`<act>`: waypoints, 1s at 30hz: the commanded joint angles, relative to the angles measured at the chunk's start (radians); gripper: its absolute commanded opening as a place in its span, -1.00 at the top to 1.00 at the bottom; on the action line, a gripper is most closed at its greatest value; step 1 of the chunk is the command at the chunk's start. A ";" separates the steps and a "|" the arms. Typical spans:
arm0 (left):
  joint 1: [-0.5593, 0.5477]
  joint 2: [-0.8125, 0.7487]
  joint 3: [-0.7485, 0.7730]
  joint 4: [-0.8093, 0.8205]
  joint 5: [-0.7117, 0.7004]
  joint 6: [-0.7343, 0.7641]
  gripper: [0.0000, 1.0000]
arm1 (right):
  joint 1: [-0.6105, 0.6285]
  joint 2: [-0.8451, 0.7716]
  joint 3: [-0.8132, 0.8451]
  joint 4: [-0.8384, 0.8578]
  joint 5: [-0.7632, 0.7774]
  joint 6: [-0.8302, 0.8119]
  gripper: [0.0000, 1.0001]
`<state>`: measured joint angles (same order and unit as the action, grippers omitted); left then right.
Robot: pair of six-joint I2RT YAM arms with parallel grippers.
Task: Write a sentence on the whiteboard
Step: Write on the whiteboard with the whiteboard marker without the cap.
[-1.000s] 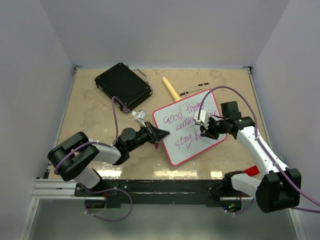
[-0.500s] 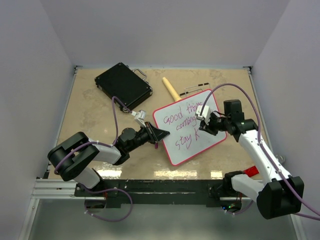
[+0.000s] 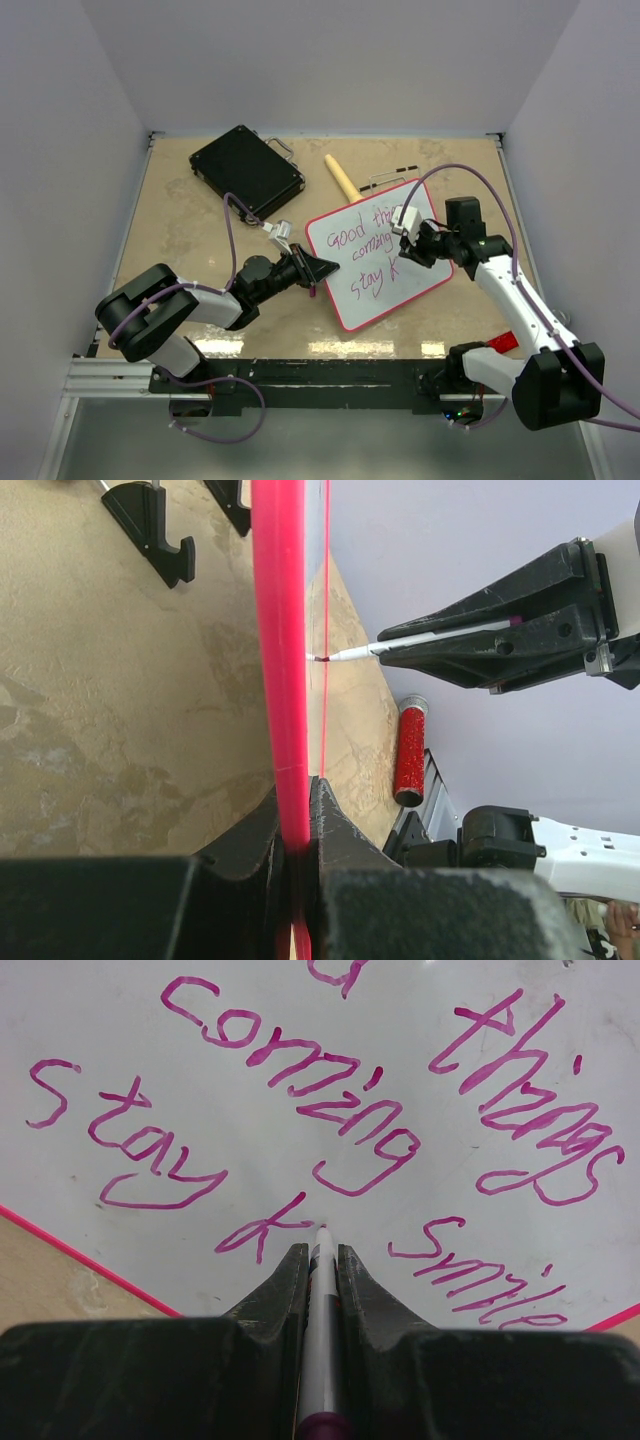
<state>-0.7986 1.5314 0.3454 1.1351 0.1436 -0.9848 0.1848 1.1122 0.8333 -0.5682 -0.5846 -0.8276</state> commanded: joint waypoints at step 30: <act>0.001 -0.020 0.018 0.106 0.039 0.043 1.00 | 0.002 0.009 -0.011 -0.009 -0.009 -0.010 1.00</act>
<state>-0.7982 1.5314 0.3454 1.1355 0.1452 -0.9844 0.1848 1.1130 0.8295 -0.6270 -0.5953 -0.8520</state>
